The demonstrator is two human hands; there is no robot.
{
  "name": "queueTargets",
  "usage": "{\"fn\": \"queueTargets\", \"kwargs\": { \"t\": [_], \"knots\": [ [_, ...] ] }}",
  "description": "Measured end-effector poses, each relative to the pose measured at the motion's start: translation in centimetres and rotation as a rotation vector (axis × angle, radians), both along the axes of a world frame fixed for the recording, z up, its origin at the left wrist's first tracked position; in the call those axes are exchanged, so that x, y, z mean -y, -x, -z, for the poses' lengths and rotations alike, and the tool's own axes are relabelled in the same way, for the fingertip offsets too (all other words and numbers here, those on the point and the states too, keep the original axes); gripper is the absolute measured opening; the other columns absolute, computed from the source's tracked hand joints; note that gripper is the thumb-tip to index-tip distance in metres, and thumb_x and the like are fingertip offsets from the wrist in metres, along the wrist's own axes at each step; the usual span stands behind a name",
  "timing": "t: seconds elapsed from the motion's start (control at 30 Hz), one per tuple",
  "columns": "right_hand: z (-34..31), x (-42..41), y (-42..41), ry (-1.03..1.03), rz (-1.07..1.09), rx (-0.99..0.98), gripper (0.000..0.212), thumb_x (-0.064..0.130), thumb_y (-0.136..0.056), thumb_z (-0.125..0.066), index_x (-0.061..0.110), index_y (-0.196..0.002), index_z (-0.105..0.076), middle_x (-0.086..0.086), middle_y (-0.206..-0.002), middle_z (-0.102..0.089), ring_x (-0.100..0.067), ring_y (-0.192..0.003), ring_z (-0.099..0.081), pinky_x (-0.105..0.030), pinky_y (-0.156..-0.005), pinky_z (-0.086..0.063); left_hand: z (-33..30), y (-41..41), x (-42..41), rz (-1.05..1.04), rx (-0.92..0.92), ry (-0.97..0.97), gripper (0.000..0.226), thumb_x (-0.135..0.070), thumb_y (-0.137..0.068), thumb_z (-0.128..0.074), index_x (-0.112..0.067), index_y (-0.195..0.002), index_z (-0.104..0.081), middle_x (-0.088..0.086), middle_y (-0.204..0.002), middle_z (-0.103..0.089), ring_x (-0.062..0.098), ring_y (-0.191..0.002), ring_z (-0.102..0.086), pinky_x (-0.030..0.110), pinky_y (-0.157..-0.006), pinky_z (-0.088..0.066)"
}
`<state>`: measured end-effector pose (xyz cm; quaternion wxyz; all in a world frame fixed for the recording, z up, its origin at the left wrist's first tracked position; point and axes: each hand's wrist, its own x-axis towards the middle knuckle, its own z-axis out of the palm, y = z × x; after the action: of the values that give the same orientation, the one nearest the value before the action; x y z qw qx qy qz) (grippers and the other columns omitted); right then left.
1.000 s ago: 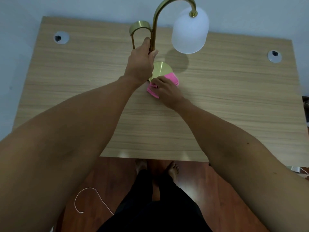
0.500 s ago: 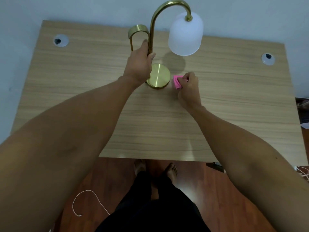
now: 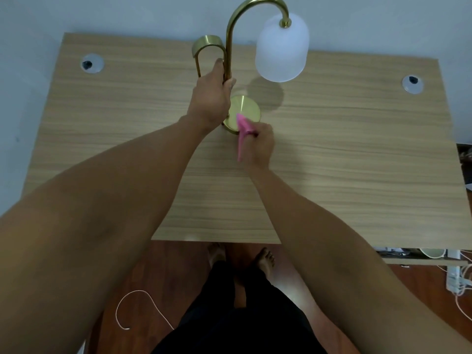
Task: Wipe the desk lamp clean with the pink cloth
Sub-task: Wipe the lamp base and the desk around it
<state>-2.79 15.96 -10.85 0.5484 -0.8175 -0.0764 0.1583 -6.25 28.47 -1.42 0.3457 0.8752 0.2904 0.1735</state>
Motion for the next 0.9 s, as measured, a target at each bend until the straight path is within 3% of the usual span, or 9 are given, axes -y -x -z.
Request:
{"fn": "queueTargets", "kwargs": {
  "t": [0.07, 0.13, 0.23, 0.37, 0.47, 0.57, 0.67, 0.77, 0.9],
  "knots": [
    [-0.2, 0.3, -2.1, -0.114, 0.265, -0.096, 0.031, 0.016, -0.102, -0.062, -0.009, -0.088, -0.074, -0.033, -0.087, -0.064, -0.044, -0.066, -0.068, -0.043, -0.052, -0.058, 0.2, 0.0, -0.1, -0.001, 0.01, -0.004, 0.038, -0.025, -0.105, -0.047, -0.001, -0.134, -0.051, 0.013, -0.102, -0.069, 0.029, -0.093, -0.066, 0.047, -0.084, -0.055],
    [0.0, 0.5, -3.7, -0.086, 0.341, -0.168, 0.025, 0.013, -0.104, -0.056, 0.002, -0.106, -0.078, -0.033, -0.095, -0.067, -0.046, -0.057, -0.069, -0.037, -0.037, -0.052, 0.3, 0.0, 0.0, 0.003, 0.021, -0.01, 0.038, -0.025, -0.105, -0.047, -0.001, -0.133, -0.051, 0.013, -0.101, -0.069, 0.029, -0.092, -0.066, 0.048, -0.084, -0.055],
    [0.7, -0.9, -2.9, -0.029, 0.32, -0.18, 0.029, 0.008, -0.105, -0.052, 0.008, -0.112, -0.08, -0.025, -0.093, -0.076, -0.036, -0.069, -0.073, -0.042, -0.056, -0.062, 0.4, 0.0, 0.0, 0.001, 0.027, -0.015, 0.039, -0.025, -0.105, -0.048, 0.001, -0.134, -0.051, 0.014, -0.102, -0.069, 0.03, -0.093, -0.066, 0.047, -0.083, -0.054],
    [1.7, -2.7, 0.4, -0.025, 0.373, -0.184, 0.027, 0.005, -0.106, -0.052, -0.004, -0.123, -0.071, -0.02, -0.124, -0.07, -0.023, -0.097, -0.066, -0.011, -0.07, -0.043, 0.4, -0.1, 0.0, 0.004, 0.014, -0.023, 0.038, -0.025, -0.105, -0.048, 0.001, -0.133, -0.051, 0.014, -0.101, -0.069, 0.031, -0.093, -0.066, 0.045, -0.081, -0.053],
    [1.5, -3.5, 2.2, -0.022, 0.37, -0.22, 0.024, 0.005, -0.107, -0.046, -0.003, -0.105, -0.069, -0.016, -0.115, -0.064, -0.025, -0.095, -0.057, -0.017, -0.073, -0.042, 0.4, -0.1, 0.0, 0.0, 0.013, -0.03, 0.039, -0.025, -0.105, -0.047, 0.001, -0.134, -0.051, 0.014, -0.101, -0.069, 0.03, -0.092, -0.065, 0.044, -0.079, -0.053],
    [0.8, -4.4, 4.2, -0.048, 0.258, -0.321, 0.026, 0.007, -0.105, -0.05, 0.002, -0.12, -0.071, -0.02, -0.116, -0.071, -0.028, -0.095, -0.072, -0.035, -0.084, -0.061, 0.2, 0.0, -0.1, 0.011, 0.004, -0.019, 0.039, -0.025, -0.106, -0.047, 0.002, -0.134, -0.05, 0.016, -0.103, -0.068, 0.031, -0.093, -0.066, 0.05, -0.082, -0.054],
    [-0.2, -4.1, 4.2, -0.175, 0.283, -0.362, 0.023, 0.011, -0.105, -0.058, 0.005, -0.114, -0.078, -0.001, -0.085, -0.072, -0.007, -0.068, -0.067, -0.006, -0.057, -0.051, 0.0, 0.0, -0.1, 0.018, 0.002, 0.002, 0.039, -0.025, -0.106, -0.046, 0.002, -0.135, -0.05, 0.017, -0.104, -0.068, 0.032, -0.094, -0.066, 0.051, -0.083, -0.054],
    [-1.1, -2.7, 0.6, -0.205, 0.391, -0.252, 0.023, -0.002, -0.101, -0.055, -0.004, -0.104, -0.078, -0.001, -0.071, -0.061, -0.019, -0.073, -0.06, -0.035, -0.07, -0.053, 0.2, 0.0, -0.2, 0.023, 0.004, -0.015, 0.04, -0.025, -0.106, -0.046, 0.002, -0.136, -0.049, 0.016, -0.104, -0.069, 0.033, -0.095, -0.066, 0.047, -0.082, -0.053],
    [-1.6, -1.8, -5.1, -0.072, 0.356, -0.199, 0.019, -0.001, -0.095, -0.06, 0.001, -0.097, -0.079, -0.01, -0.074, -0.071, -0.022, -0.07, -0.061, -0.035, -0.065, -0.051, 0.5, -0.2, -0.3, 0.022, 0.006, -0.02, 0.041, -0.024, -0.107, -0.047, 0.002, -0.138, -0.048, 0.016, -0.107, -0.069, 0.032, -0.098, -0.066, 0.043, -0.082, -0.051]
  ]
}}
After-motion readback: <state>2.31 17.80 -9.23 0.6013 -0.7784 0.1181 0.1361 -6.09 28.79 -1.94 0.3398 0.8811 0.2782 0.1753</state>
